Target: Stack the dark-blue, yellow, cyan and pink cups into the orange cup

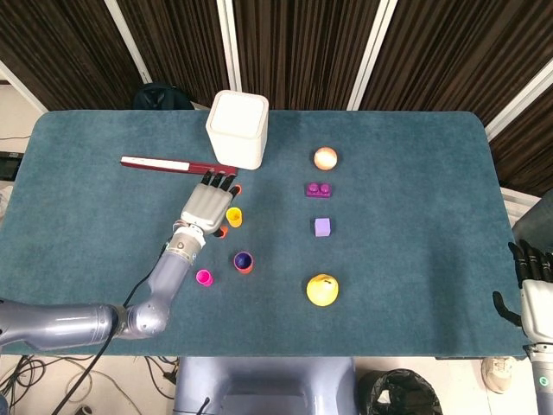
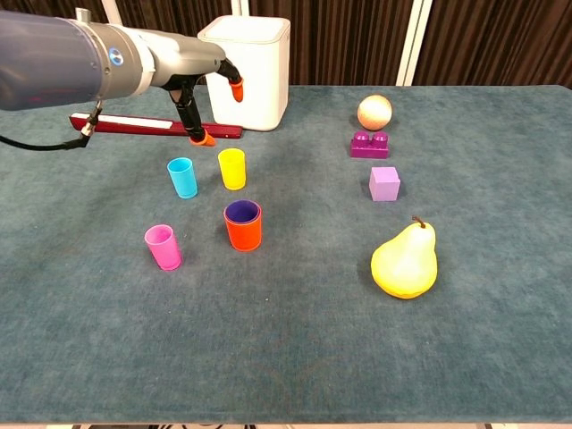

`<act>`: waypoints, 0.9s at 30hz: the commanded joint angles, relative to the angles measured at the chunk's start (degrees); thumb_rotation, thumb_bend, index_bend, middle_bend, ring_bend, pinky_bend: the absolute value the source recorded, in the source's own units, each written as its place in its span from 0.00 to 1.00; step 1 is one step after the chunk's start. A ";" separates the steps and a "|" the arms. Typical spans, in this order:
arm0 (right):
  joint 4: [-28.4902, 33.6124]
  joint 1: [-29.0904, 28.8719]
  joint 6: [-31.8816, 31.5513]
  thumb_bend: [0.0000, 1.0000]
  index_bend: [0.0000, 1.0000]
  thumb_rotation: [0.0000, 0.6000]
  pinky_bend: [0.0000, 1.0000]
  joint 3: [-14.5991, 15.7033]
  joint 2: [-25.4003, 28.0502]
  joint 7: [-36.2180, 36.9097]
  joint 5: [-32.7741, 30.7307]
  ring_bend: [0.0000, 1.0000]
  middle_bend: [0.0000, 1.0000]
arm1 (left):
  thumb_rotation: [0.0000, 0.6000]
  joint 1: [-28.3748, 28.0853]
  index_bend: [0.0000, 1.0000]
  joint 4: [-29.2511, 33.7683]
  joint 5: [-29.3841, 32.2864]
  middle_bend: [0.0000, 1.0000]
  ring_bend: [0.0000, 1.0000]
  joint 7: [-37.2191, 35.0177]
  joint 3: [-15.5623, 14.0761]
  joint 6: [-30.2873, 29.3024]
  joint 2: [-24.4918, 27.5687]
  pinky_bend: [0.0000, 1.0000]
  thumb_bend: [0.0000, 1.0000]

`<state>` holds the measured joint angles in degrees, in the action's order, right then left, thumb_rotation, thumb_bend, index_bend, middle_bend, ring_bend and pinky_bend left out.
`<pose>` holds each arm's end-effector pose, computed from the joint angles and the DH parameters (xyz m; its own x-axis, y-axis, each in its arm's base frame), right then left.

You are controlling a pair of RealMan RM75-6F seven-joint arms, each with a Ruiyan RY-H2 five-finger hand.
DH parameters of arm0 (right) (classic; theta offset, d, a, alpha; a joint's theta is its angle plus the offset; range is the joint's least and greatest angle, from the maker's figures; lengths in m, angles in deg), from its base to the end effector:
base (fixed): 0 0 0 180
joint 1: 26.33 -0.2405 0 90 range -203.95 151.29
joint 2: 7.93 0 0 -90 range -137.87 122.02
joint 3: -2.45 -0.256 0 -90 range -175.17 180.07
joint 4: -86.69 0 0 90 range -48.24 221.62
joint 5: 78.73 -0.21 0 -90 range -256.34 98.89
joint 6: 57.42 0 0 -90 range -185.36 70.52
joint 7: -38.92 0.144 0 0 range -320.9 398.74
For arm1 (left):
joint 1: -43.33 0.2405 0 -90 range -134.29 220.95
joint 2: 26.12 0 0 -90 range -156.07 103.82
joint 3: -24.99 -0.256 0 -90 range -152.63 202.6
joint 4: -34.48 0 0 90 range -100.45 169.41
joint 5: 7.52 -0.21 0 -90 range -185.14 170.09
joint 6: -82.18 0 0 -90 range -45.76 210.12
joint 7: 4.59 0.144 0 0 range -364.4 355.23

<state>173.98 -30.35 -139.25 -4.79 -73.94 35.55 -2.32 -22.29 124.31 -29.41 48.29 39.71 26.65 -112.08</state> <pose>-0.3470 -0.1911 0.1714 0.4705 0.0068 0.8824 -0.8690 0.1773 0.4620 -0.0526 0.3990 -0.0033 0.6617 0.2655 0.7011 0.7463 -0.3230 -0.5820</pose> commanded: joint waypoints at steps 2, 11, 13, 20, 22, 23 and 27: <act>-1.03 -0.35 0.91 0.42 0.04 1.00 0.00 -0.11 -0.76 -0.73 -1.05 0.06 0.00 | 1.00 -1.74 0.25 -6.04 2.34 0.05 0.00 -0.12 -0.78 3.35 -2.49 0.00 0.22; -2.00 -0.29 0.77 0.42 0.04 1.00 0.00 -0.72 -1.19 -0.79 -2.16 0.06 0.00 | 1.00 -2.29 0.28 -13.22 1.60 0.06 0.00 -2.54 -2.04 6.51 -6.28 0.00 0.22; -2.07 -0.26 0.64 0.42 0.04 1.00 0.00 -0.74 -1.19 -0.80 -2.11 0.06 0.00 | 1.00 -2.35 0.29 -14.34 1.41 0.06 0.00 -3.02 -2.17 6.82 -7.01 0.00 0.22; -1.71 0.19 -0.31 0.42 0.04 1.00 0.00 -1.20 -0.76 -0.51 -2.47 0.06 0.00 | 1.00 -2.44 0.30 -18.72 -0.96 0.06 0.00 -5.87 -2.17 7.93 -10.13 0.00 0.22; -1.54 0.31 -0.56 0.42 0.04 1.00 0.00 -1.30 -0.59 -0.47 -2.49 0.06 0.00 | 1.00 -2.60 0.31 -19.43 -1.39 0.06 0.00 -6.08 -2.32 8.22 -10.68 0.00 0.22; -1.48 0.34 -0.67 0.42 0.04 1.00 0.00 -1.33 -0.54 -0.45 -2.47 0.06 0.00 | 1.00 -2.67 0.31 -19.62 -1.52 0.06 0.00 -6.12 -2.37 8.29 -10.86 0.00 0.22; -1.19 0.48 -0.94 0.42 0.04 1.00 0.00 -1.38 -0.34 -0.31 -2.40 0.06 0.00 | 1.00 -2.98 0.32 -20.54 -1.98 0.06 0.00 -6.21 -2.57 8.21 -11.75 0.00 0.22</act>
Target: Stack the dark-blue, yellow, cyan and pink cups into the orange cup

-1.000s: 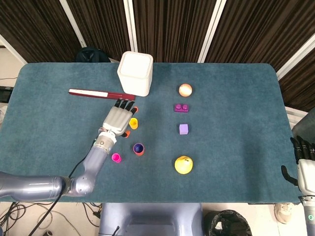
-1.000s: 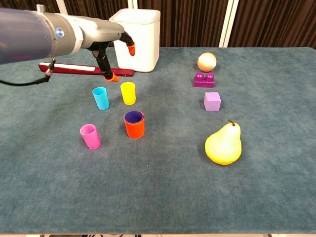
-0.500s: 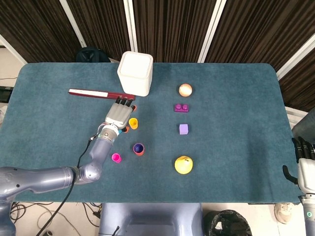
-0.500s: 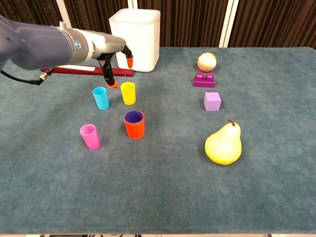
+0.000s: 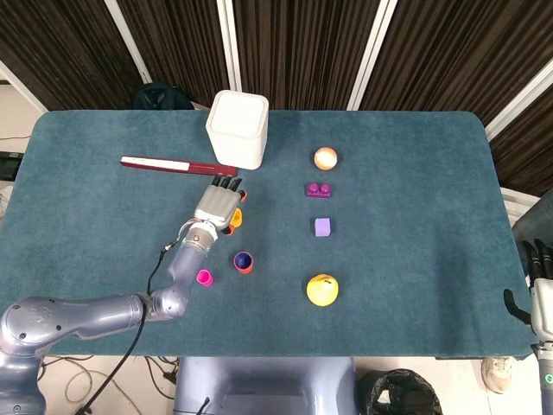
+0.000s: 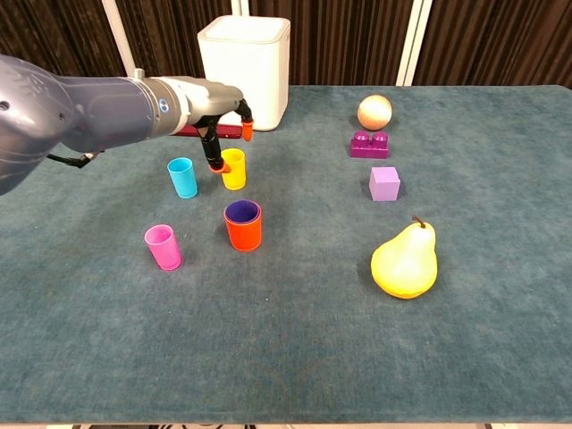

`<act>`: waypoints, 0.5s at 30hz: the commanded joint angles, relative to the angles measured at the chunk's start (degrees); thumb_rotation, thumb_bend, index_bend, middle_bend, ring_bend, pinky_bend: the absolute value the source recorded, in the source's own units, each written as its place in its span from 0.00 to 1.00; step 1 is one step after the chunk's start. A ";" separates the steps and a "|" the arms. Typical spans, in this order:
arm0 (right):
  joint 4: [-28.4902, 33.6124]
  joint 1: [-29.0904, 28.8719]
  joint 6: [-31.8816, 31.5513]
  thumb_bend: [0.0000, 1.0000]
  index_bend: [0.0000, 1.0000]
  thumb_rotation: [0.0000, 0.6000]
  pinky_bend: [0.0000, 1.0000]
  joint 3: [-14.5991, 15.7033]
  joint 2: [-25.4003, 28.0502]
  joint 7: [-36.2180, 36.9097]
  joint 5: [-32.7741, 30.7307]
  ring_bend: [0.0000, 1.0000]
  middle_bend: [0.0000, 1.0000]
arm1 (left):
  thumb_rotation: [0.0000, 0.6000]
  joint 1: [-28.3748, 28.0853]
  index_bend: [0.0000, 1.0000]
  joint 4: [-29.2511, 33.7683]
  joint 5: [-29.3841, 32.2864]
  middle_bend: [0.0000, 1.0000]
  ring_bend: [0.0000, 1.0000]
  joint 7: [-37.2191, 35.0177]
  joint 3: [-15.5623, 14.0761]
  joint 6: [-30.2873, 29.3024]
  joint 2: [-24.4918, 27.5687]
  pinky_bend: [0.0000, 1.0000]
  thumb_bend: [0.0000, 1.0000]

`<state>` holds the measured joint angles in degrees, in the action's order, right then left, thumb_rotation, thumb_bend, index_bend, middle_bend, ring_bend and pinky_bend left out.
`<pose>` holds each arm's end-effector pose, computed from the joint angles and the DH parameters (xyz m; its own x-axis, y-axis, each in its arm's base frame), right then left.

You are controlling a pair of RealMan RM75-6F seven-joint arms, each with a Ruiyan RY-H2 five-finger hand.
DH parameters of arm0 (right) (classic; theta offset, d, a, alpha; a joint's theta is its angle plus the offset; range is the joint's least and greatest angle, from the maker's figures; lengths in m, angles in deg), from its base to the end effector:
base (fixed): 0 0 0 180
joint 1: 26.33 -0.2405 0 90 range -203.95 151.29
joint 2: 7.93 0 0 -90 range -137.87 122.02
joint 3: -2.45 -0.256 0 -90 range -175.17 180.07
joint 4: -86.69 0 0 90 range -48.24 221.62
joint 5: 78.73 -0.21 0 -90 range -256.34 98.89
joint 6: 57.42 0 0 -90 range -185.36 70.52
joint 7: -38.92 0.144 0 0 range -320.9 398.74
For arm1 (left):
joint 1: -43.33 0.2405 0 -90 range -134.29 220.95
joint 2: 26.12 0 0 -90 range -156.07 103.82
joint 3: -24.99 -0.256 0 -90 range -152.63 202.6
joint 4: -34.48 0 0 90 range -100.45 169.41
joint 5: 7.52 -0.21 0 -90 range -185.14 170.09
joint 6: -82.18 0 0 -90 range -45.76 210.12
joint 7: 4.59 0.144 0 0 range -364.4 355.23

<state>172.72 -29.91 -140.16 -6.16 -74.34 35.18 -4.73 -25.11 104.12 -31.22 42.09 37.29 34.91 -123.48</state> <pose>-0.3546 -0.1920 0.1800 0.4851 0.0403 0.8735 -0.8551 0.2308 0.4642 -0.0650 0.4253 -0.0555 0.6583 0.3018 0.6896 0.7513 -0.3214 -0.5765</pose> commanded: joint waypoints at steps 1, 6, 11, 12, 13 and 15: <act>0.09 0.06 -0.04 0.42 0.04 1.00 0.00 -0.01 0.09 0.09 0.01 0.06 0.00 | 1.00 -0.19 0.32 -0.48 -0.16 0.06 0.00 -0.01 -0.17 -0.08 -0.47 0.00 0.23; 0.15 0.14 0.05 0.42 0.04 1.00 0.00 -0.13 0.27 0.49 -0.22 0.06 0.00 | 1.00 -0.37 0.34 -1.71 -0.18 0.07 0.00 -0.13 -0.29 -0.34 -1.38 0.00 0.24; 0.08 0.21 -0.06 0.42 0.04 1.00 0.00 -0.29 0.34 0.65 -0.39 0.06 0.00 | 1.00 -0.53 0.36 -2.56 -0.04 0.07 0.00 0.01 -0.47 -0.30 -2.00 0.00 0.24; 0.07 0.23 -0.11 0.42 0.04 1.00 0.00 -0.32 0.34 0.66 -0.41 0.06 0.00 | 1.00 -0.58 0.36 -2.82 -0.03 0.07 0.00 0.03 -0.50 -0.32 -2.18 0.00 0.24; 0.06 0.24 -0.12 0.42 0.04 1.00 0.00 -0.33 0.34 0.64 -0.43 0.06 0.00 | 1.00 -0.62 0.37 -3.15 0.02 0.07 0.00 0.05 -0.50 -0.36 -2.39 0.00 0.24; 0.01 0.25 -0.12 0.42 0.04 1.00 0.00 -0.35 0.32 0.60 -0.49 0.06 0.00 | 1.00 -0.66 0.38 -3.77 0.18 0.07 0.00 0.06 -0.50 -0.41 -2.77 0.00 0.24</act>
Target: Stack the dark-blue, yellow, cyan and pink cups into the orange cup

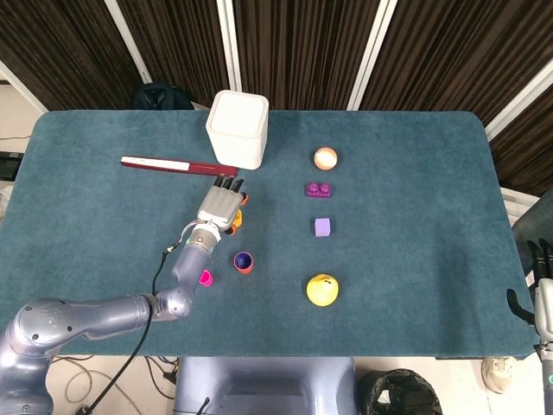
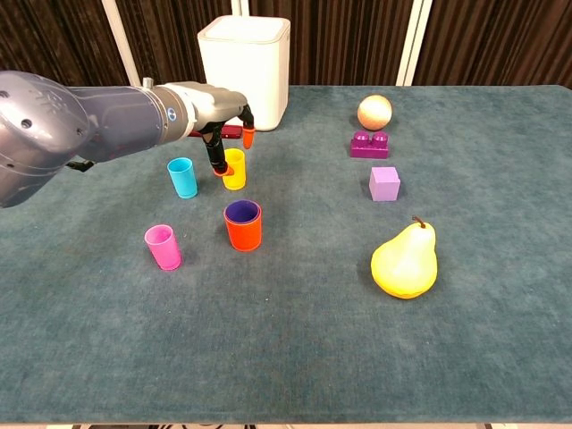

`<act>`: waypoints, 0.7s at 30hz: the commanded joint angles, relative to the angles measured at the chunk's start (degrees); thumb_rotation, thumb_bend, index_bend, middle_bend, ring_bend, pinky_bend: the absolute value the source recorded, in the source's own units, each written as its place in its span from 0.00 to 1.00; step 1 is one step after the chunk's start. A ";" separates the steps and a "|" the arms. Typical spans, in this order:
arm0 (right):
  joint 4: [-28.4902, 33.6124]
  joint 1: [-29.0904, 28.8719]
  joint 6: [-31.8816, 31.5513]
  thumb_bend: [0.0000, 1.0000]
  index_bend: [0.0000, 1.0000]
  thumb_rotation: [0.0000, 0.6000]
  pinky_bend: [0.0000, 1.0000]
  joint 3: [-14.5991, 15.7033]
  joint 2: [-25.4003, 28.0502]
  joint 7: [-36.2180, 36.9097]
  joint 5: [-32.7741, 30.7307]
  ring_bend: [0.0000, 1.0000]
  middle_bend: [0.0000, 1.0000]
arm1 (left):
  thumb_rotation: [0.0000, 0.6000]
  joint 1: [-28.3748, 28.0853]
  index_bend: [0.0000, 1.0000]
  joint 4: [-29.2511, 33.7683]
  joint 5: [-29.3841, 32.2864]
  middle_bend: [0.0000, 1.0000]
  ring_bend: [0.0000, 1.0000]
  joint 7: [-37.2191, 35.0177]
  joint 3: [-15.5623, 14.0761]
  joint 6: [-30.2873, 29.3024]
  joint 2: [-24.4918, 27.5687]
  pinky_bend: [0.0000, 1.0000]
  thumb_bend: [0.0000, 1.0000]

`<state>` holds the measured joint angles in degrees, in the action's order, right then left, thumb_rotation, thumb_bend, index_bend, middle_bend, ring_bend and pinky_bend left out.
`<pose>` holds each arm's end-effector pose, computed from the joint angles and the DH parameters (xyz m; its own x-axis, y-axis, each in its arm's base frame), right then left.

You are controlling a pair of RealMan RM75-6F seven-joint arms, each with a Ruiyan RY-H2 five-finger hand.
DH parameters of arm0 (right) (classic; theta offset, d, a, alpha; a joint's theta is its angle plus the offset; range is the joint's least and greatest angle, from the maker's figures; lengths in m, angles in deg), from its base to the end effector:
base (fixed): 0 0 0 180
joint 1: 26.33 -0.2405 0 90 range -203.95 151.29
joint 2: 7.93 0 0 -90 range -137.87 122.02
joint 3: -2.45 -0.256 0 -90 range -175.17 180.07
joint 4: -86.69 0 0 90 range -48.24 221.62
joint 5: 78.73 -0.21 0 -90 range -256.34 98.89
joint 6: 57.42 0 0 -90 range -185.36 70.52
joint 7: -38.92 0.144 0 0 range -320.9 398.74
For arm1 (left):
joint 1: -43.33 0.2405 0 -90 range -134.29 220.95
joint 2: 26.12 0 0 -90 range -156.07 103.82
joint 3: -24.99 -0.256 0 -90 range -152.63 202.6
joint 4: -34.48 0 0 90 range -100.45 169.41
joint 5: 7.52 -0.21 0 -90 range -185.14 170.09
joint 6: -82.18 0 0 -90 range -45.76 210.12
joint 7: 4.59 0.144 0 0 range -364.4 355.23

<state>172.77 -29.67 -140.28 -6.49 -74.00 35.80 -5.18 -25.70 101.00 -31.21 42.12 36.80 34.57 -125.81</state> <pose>-0.3559 -0.1913 0.1837 0.4795 0.0486 0.8762 -0.8567 0.2420 0.4554 -0.0657 0.4272 -0.0639 0.6681 0.2924 0.6842 0.7429 -0.3131 -0.5917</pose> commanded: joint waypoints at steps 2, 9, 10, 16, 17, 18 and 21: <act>-0.07 0.01 0.02 0.42 0.04 1.00 0.00 -0.05 -0.03 -0.03 -0.12 0.06 0.00 | 1.00 -0.13 0.39 -1.21 0.27 0.07 0.00 0.18 -0.13 -0.01 -0.78 0.00 0.25; -0.12 0.07 -0.12 0.42 0.04 1.00 0.00 -0.16 -0.07 0.01 -0.18 0.06 0.00 | 1.00 -0.18 0.43 -2.67 0.41 0.08 0.00 0.48 -0.35 0.05 -1.67 0.00 0.26; -0.13 0.07 -0.12 0.42 0.04 1.00 0.00 -0.17 -0.08 0.03 -0.20 0.06 0.00 | 1.00 -0.19 0.44 -2.78 0.36 0.09 0.00 0.53 -0.37 -0.04 -1.77 0.00 0.26; -0.05 0.14 -0.34 0.42 0.04 1.00 0.00 -0.26 -0.06 0.18 -0.10 0.06 0.00 | 1.00 -0.23 0.47 -2.25 -0.31 0.11 0.00 0.42 -0.09 -0.43 -1.74 0.00 0.30; -0.04 0.15 -0.38 0.42 0.04 1.00 0.00 -0.27 -0.05 0.20 -0.10 0.06 0.00 | 1.00 -0.23 0.47 -2.06 -0.46 0.11 0.00 0.33 0.00 -0.53 -1.67 0.00 0.31; -0.02 0.19 -0.45 0.42 0.04 1.00 0.00 -0.30 -0.02 0.25 -0.10 0.06 0.00 | 1.00 -0.22 0.48 -1.59 -0.77 0.11 0.00 0.09 0.24 -0.75 -1.46 0.00 0.31; 0.04 0.28 -0.60 0.42 0.04 1.00 0.00 -0.41 0.06 0.46 -0.17 0.06 0.00 | 1.00 -0.28 0.47 0.58 -1.84 0.11 0.00 -0.46 1.08 -1.74 -0.34 0.00 0.31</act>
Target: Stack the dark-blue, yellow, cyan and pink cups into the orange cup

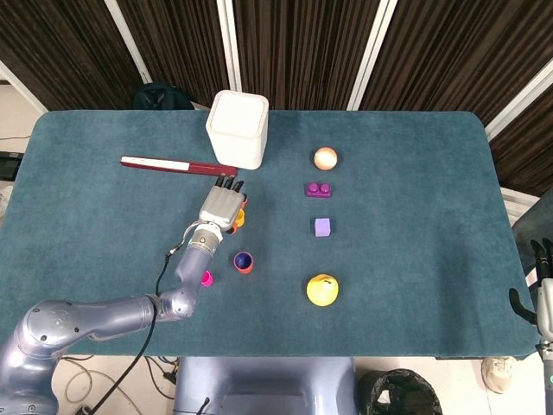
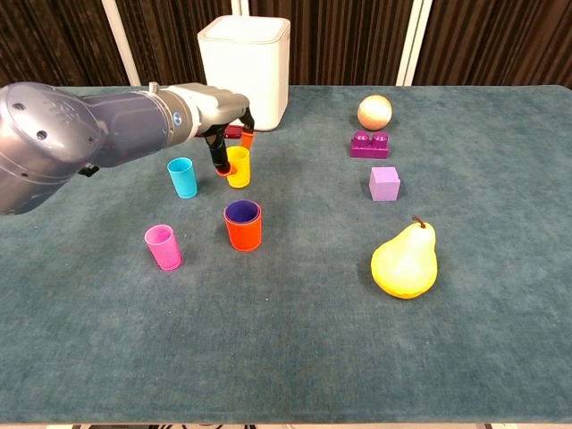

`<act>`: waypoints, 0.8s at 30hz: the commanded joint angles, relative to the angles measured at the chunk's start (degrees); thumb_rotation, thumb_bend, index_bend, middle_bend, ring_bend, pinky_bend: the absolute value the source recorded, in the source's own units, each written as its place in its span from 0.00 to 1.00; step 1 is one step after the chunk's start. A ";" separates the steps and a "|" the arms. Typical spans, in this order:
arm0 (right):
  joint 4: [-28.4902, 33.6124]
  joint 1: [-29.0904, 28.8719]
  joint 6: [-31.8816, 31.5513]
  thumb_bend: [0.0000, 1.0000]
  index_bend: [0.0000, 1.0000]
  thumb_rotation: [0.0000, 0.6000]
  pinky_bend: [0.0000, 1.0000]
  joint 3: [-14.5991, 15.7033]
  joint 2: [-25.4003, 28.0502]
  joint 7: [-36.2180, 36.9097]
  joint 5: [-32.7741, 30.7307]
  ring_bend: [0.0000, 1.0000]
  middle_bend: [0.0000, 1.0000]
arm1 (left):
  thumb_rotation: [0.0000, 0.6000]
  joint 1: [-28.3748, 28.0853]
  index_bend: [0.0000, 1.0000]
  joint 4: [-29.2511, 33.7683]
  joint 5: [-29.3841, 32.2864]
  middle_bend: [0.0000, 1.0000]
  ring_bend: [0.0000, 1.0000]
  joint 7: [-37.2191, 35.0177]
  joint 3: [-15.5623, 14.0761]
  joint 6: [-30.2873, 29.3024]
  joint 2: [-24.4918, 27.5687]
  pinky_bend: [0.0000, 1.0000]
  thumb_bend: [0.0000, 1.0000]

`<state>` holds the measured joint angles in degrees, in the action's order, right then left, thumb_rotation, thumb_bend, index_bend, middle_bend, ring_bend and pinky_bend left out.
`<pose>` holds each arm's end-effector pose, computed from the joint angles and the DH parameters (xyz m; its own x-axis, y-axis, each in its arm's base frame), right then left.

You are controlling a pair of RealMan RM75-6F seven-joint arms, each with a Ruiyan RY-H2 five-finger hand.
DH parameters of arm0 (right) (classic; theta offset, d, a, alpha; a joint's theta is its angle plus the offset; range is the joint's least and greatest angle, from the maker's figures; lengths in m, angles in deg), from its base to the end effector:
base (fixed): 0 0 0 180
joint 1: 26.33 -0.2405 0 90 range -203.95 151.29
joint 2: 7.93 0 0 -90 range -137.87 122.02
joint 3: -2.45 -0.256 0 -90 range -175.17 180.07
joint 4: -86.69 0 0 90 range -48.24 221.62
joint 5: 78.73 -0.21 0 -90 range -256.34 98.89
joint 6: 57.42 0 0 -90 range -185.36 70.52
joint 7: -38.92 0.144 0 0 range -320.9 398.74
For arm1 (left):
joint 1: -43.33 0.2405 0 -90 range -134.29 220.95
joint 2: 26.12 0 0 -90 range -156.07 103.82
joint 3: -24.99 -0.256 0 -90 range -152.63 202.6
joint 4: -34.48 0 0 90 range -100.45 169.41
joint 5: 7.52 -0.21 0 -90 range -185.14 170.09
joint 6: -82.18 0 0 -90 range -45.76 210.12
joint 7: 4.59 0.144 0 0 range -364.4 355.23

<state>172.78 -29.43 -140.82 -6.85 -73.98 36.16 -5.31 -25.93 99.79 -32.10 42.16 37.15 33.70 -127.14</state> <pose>-0.3559 -0.1909 0.1861 0.4756 0.0635 0.8774 -0.8590 0.2482 0.4477 -0.0617 0.4274 -0.0676 0.6711 0.2731 0.6892 0.7395 -0.3126 -0.5961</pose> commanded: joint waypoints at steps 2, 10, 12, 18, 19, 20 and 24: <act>0.03 0.08 -0.11 0.42 0.04 1.00 0.00 -0.09 0.07 0.20 -0.07 0.06 0.00 | 1.00 -0.11 0.47 3.77 -1.78 0.11 0.00 -0.67 1.25 -1.70 2.01 0.00 0.31; 0.16 0.17 -0.43 0.42 0.04 1.00 0.00 -0.14 0.17 0.31 0.19 0.06 0.00 | 1.00 -0.69 0.47 16.09 -4.43 0.11 0.00 0.77 3.25 -6.09 7.94 0.00 0.31; 0.31 0.23 -0.59 0.42 0.04 1.00 0.00 -0.17 0.23 0.50 0.31 0.06 0.00 | 1.00 -0.73 0.47 18.76 -4.11 0.11 0.00 1.70 3.31 -7.07 9.29 0.00 0.31; 0.94 0.37 -1.09 0.42 0.04 1.00 0.00 -0.03 0.56 0.88 1.12 0.06 0.00 | 1.00 -0.22 0.47 26.71 -1.82 0.11 0.00 3.74 3.24 -9.88 13.59 0.00 0.31; 1.10 0.40 -1.24 0.42 0.04 1.00 0.00 0.03 0.64 0.89 1.38 0.06 0.00 | 1.00 -0.10 0.47 28.01 -1.30 0.11 0.00 4.05 3.17 -10.33 14.37 0.00 0.31; 1.27 0.44 -1.40 0.42 0.04 1.00 0.00 0.07 0.70 0.93 1.59 0.06 0.00 | 1.00 0.01 0.47 29.32 -0.87 0.11 0.00 4.29 3.12 -10.71 15.14 0.00 0.31; 1.60 0.55 -1.69 0.42 0.04 1.00 0.00 0.08 0.87 1.10 1.85 0.06 0.00 | 1.00 0.44 0.47 33.22 -0.24 0.11 0.00 4.22 3.22 -11.42 17.39 0.00 0.31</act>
<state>174.39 -28.89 -142.52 -6.77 -73.11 37.27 -3.45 -25.84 131.30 -33.01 46.16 40.32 22.96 -111.12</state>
